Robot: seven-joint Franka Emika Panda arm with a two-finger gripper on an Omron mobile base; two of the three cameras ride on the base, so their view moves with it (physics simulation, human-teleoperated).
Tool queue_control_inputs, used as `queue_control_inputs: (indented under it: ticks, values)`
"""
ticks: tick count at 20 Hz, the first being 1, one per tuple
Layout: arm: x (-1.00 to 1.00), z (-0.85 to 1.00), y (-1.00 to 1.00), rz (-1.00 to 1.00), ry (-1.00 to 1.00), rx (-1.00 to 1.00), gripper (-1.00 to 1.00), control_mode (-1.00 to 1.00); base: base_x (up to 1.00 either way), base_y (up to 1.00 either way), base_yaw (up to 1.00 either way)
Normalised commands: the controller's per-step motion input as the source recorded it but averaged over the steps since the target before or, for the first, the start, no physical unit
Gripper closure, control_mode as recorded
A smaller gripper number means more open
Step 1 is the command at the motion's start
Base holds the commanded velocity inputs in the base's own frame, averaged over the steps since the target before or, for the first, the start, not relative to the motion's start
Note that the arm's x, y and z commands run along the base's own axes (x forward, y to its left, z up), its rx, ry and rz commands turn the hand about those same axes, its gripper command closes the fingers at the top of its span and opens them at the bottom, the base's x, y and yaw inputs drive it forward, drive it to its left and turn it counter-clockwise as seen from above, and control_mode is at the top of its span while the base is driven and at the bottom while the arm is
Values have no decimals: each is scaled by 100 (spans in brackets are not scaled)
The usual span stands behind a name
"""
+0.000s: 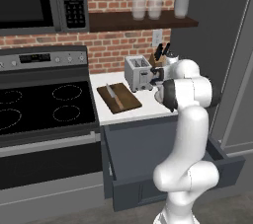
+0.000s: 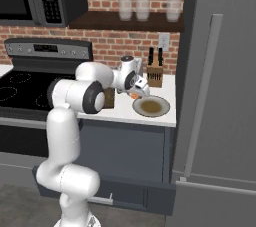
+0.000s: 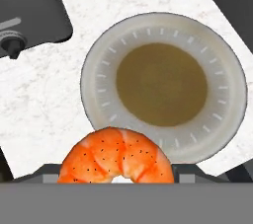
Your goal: Pick up the knife from the drawer and place it on the cutting board. Then place the meat from the plate to the cutting board.
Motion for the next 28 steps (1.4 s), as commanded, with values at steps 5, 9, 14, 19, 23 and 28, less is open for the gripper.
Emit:
queue_control_inputs:
  ticks: [5,9,14,19,23,28]
  values:
    - [-2,18,100,0,0,0,100,-100,0,0,0]
    - [-9,7,100,0,2,0,100,-100,0,0,0]
    - [0,0,89,0,1,0,100,-100,0,0,0]
    - [0,-7,44,0,0,0,100,-100,0,0,0]
    - [13,-22,31,0,0,0,100,-100,0,0,0]
    - [33,-40,18,0,0,0,100,-100,0,0,0]
